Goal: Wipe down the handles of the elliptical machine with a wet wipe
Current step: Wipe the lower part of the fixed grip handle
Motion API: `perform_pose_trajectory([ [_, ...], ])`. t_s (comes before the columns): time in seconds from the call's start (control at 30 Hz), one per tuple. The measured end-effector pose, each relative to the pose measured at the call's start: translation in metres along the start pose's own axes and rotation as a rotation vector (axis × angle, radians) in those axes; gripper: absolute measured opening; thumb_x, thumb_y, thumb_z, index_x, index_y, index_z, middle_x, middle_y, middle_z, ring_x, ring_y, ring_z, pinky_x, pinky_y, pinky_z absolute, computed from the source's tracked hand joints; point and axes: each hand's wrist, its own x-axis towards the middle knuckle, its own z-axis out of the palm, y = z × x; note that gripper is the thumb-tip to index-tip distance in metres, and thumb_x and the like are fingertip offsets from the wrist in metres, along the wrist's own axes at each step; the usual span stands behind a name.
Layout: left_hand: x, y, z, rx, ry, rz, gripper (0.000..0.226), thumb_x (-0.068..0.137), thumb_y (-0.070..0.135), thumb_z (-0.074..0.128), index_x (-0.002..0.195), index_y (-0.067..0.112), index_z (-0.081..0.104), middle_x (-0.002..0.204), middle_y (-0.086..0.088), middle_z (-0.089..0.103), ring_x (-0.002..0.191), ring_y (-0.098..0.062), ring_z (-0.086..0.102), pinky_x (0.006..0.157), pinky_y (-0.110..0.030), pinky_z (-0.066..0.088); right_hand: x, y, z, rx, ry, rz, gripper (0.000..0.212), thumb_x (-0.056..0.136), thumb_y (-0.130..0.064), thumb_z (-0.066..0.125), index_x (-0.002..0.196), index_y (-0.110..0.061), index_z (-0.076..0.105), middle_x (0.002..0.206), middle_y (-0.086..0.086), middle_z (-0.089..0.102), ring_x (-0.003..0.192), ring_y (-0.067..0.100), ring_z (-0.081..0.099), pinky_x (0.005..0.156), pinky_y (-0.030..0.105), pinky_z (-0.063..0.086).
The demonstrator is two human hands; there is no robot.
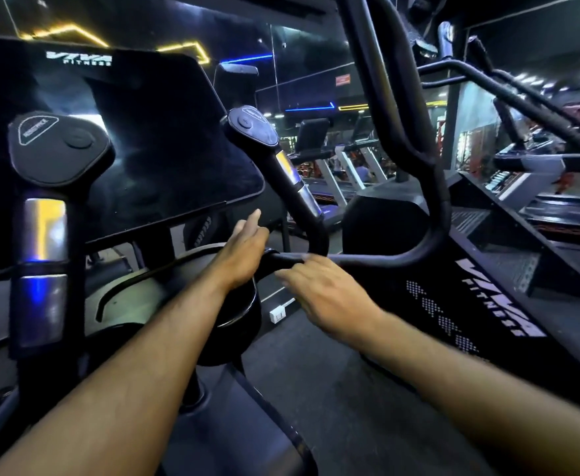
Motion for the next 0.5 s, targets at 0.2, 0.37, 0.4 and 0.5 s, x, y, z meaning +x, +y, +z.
perform_pose_trajectory([
  [0.2,-0.001,0.000,-0.001,0.005,-0.022,-0.013,0.067,0.099,0.045,0.033,0.165,0.036,0.023,0.167,0.001,0.033,0.153,-0.017,0.032,0.127,-0.048,0.024,0.005,-0.027,-0.009,0.569,0.928,0.888,0.033,0.106,-0.016,0.039,0.128,-0.012,0.063,0.122,-0.004,0.064,0.116,0.015,0.061,0.104,0.033,0.048],
  [0.37,0.001,-0.003,0.001,-0.014,-0.011,-0.018,0.075,0.088,0.055,0.037,0.161,0.040,0.029,0.167,0.003,0.034,0.152,-0.013,0.033,0.127,-0.047,0.026,0.063,-0.021,0.044,0.241,0.789,0.772,0.049,0.104,-0.020,0.044,0.147,0.004,0.044,0.146,0.020,0.049,0.132,0.033,0.048,0.112,0.044,0.037],
  [0.4,0.005,-0.005,0.002,-0.012,-0.015,-0.017,0.076,0.087,0.056,0.036,0.160,0.038,0.033,0.169,0.006,0.029,0.153,-0.011,0.030,0.127,-0.047,0.025,0.067,-0.022,0.053,0.214,0.803,0.807,0.053,0.103,-0.024,0.045,0.148,0.004,0.042,0.146,0.018,0.050,0.132,0.032,0.049,0.111,0.044,0.037],
  [0.5,0.012,-0.008,0.002,0.028,0.002,-0.011,0.082,0.083,0.059,0.032,0.159,0.028,0.039,0.172,0.009,0.020,0.156,-0.012,0.025,0.127,-0.048,0.023,0.068,-0.026,0.075,0.181,0.889,0.831,0.060,0.099,-0.029,0.048,0.149,0.003,0.039,0.146,0.018,0.047,0.132,0.032,0.048,0.111,0.046,0.037],
])
